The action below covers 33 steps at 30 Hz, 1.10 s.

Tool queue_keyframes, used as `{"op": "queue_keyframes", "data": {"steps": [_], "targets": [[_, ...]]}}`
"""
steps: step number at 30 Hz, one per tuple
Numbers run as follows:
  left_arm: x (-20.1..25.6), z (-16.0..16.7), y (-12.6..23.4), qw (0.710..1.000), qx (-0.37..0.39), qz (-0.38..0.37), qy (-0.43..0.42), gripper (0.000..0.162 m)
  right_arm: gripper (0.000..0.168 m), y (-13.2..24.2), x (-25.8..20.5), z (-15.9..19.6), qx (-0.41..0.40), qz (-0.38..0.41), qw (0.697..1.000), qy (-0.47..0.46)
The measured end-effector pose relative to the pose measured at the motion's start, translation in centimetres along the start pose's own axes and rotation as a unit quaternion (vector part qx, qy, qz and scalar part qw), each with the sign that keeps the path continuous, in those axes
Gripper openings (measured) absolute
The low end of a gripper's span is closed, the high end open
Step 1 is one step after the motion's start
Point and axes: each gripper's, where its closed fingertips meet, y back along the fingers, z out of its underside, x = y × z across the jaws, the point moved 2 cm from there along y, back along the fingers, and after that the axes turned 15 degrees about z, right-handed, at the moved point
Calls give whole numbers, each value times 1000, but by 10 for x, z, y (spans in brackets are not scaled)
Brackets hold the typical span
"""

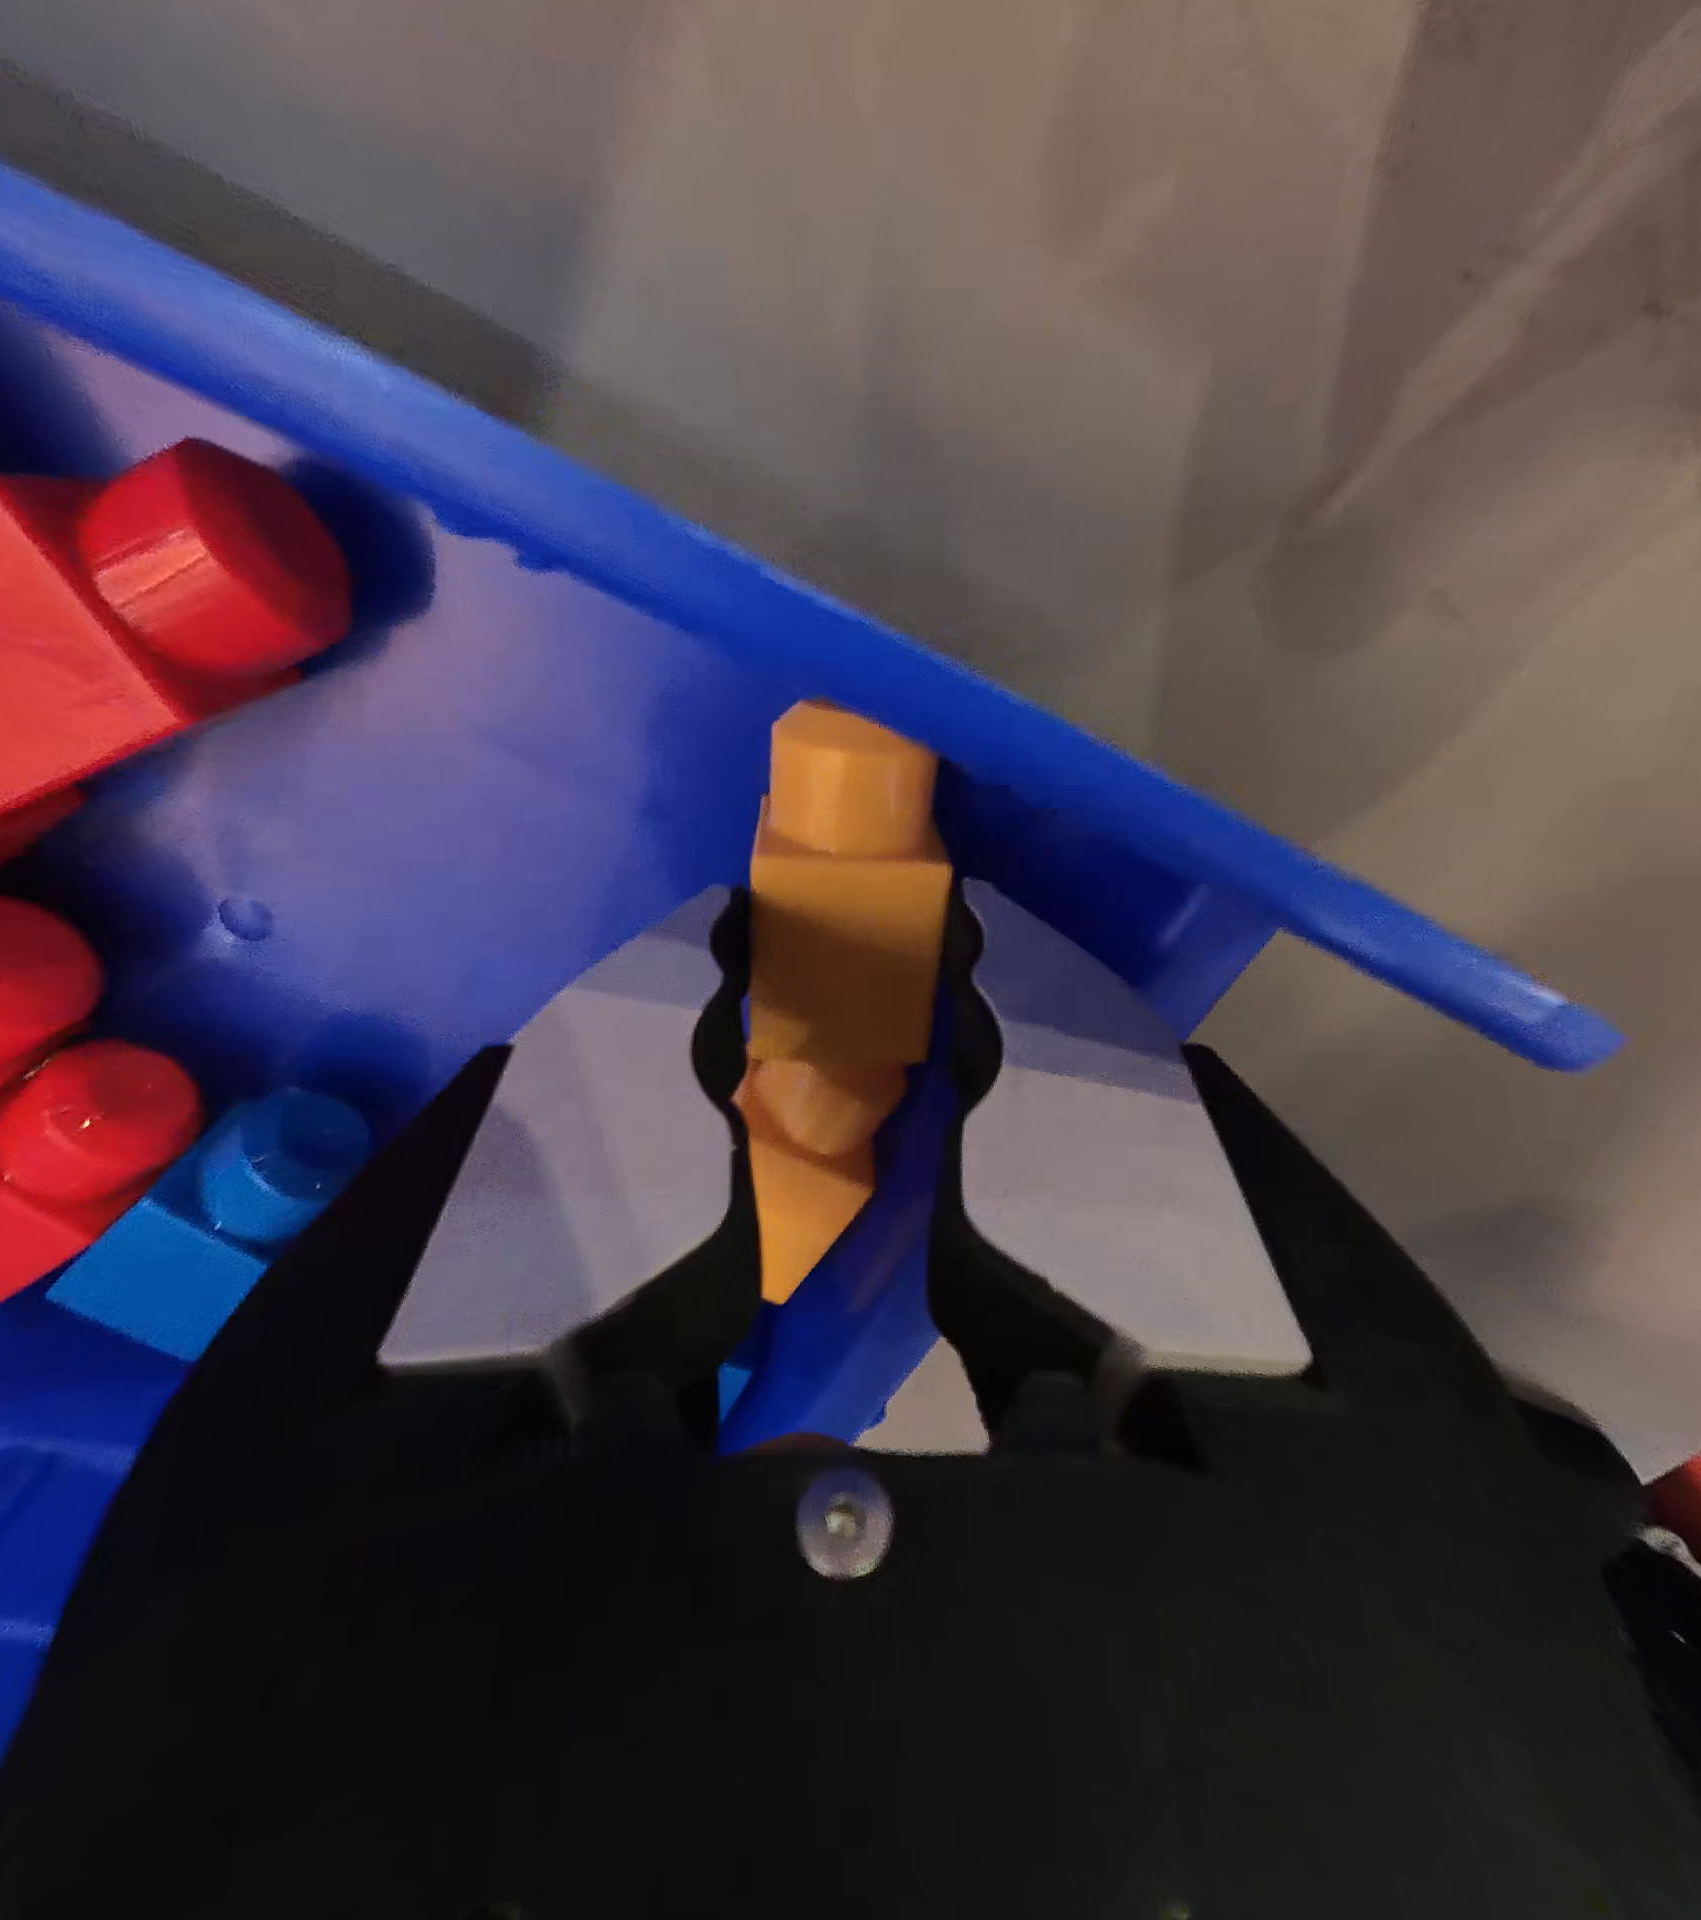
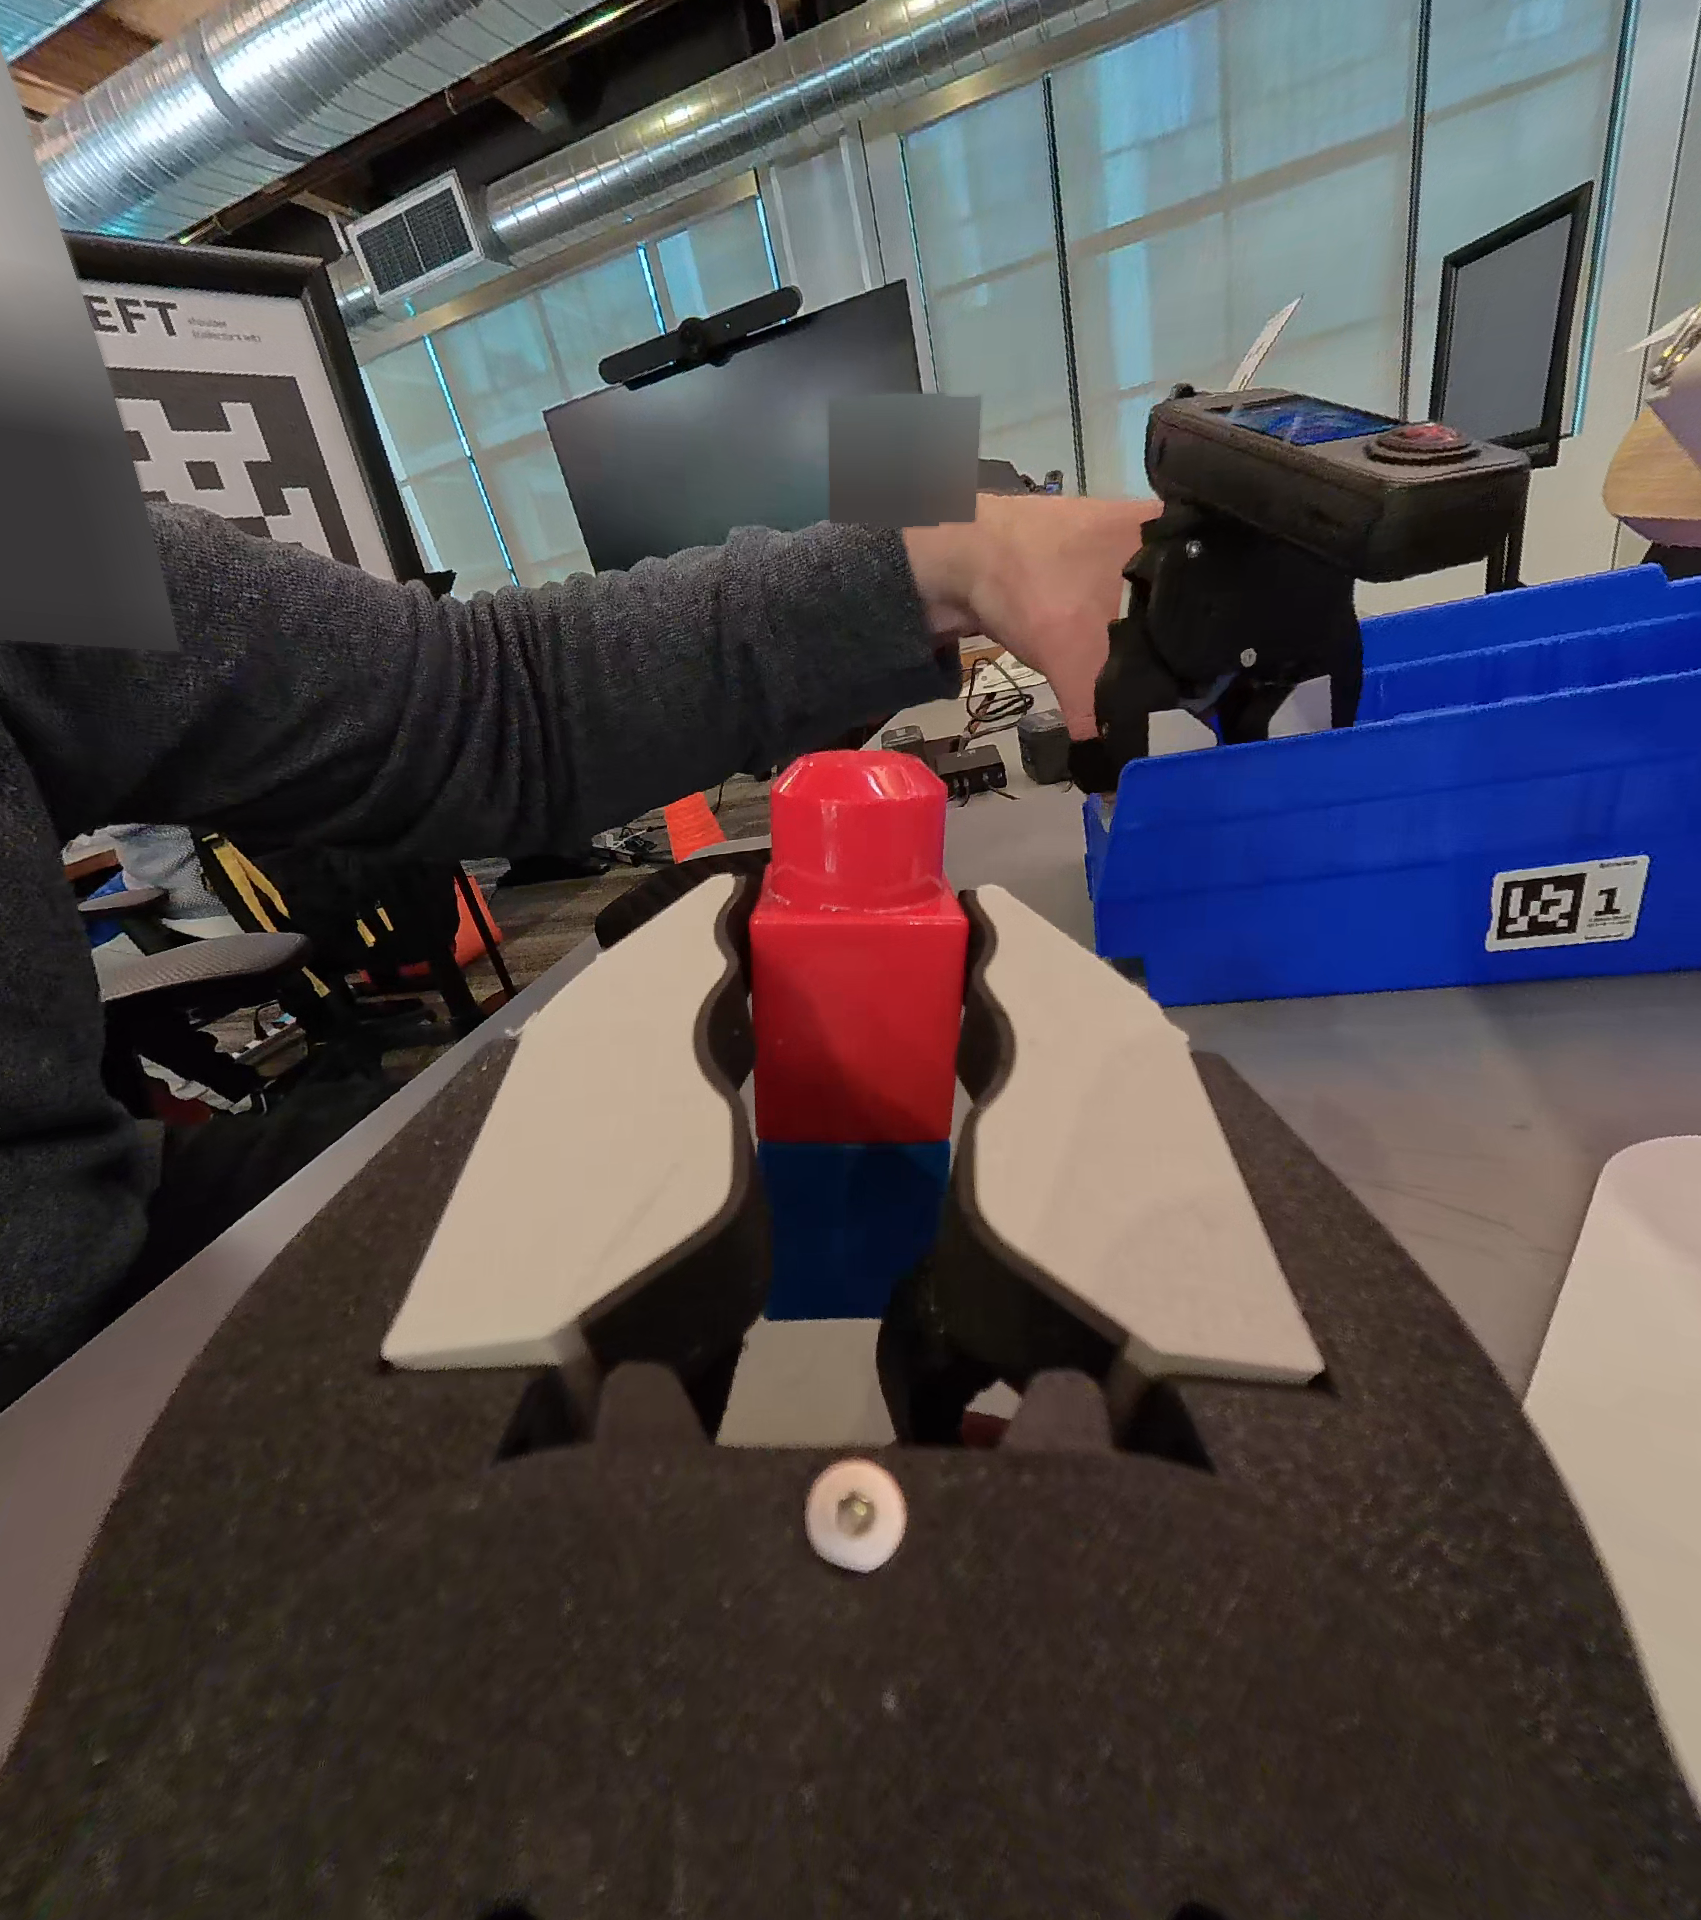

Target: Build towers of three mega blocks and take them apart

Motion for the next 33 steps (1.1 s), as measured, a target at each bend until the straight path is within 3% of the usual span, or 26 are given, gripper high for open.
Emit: {"op": "queue_keyframes", "data": {"steps": [4, 8, 10, 13, 16, 25, 31, 33], "targets": [[-7, 0, 8, 999, 25, -34, 18, 34, 36, 0, 0, 0, -1, 1, 1000, 2], [-4, -5, 39, 981, 180, -62, 45, 35, 36, -1, -1, 1, -4, 3, 1000, 5], [8, -10, 63, 952, 298, -54, 46, 35, 36, -2, 0, 2, -7, 5, 1000, 6], [36, -17, 98, 885, 462, -34, 32, 34, 36, -3, 1, 3, -13, 10, 1000, 5], [71, -28, 115, 829, 560, -14, -4, 34, 36, -5, 1, 4, -17, 14, 1000, 7], [159, -107, 94, 730, 672, 87, -85, 34, 36, -5, 3, 4, -19, 20, 1000, 5], [179, -134, 83, 685, 708, 132, -113, 35, 36, -5, 4, 5, -21, 22, 1000, 3], [182, -138, 80, 689, 703, 132, -119, 35, 36, -5, 4, 5, -21, 22, 1000, 3]]}}
